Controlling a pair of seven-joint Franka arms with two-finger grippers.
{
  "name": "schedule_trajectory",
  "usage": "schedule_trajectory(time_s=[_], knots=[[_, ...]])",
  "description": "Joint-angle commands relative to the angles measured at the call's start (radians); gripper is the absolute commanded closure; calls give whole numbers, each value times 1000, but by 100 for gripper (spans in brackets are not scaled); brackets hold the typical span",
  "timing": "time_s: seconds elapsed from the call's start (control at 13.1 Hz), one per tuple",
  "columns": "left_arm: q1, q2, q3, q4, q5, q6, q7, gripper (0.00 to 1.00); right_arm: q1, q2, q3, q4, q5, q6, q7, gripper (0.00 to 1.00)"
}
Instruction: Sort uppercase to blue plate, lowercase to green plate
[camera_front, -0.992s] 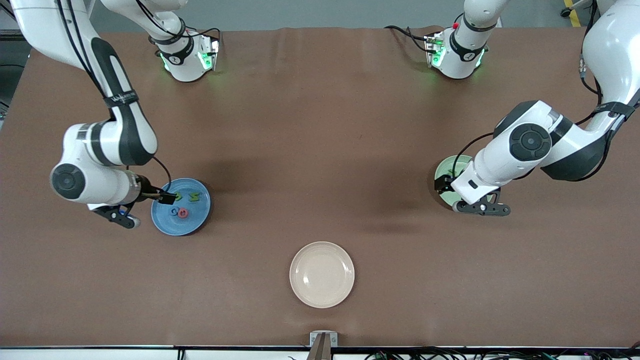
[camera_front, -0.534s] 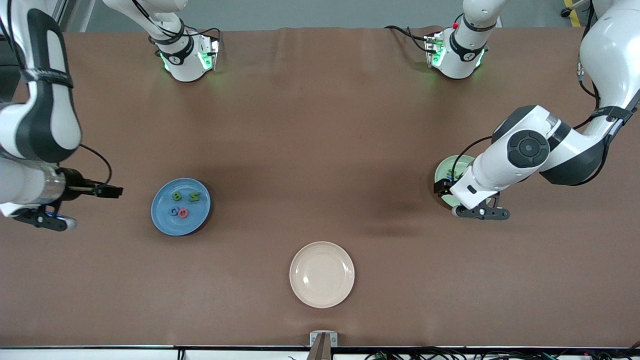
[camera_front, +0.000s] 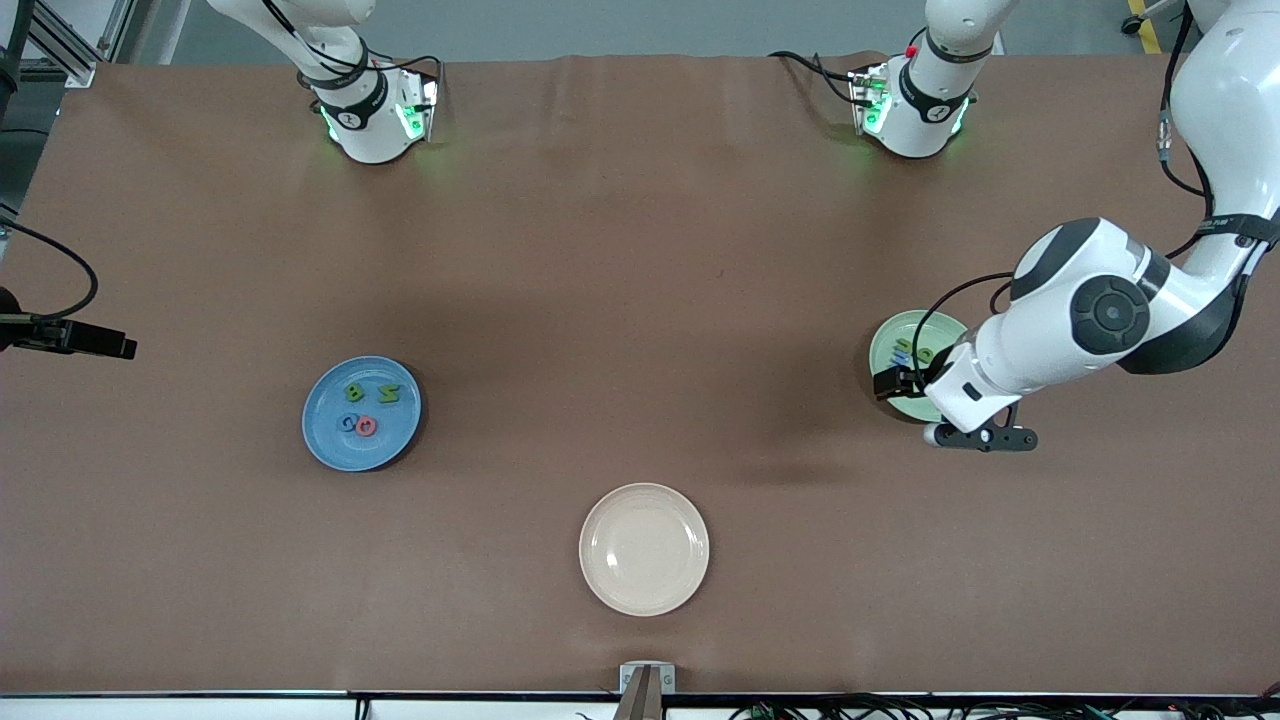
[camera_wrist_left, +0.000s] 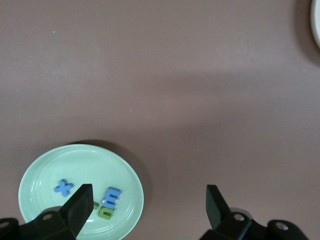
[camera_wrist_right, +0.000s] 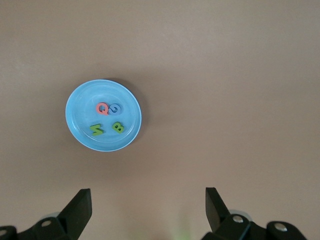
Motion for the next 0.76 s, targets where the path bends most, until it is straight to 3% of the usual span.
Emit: schedule_trajectory(time_s=[0.0,0.31,0.46,0.69], knots=[[-179,-249,253,-11,-234,65,139,1,-29,13,25,16,2,-12,-55,0],[-444,-386,575,-14,-446,88,264,1,-40,-2,25,31,40,-34,-55,0],[-520,-422,673,-20,-497,88,310,1,-34,-18,23,31,57,-80,-55,0],[-584,-475,752,-40,-542,89,334,3,-26,-80,26,16,80,-102,-38,0]])
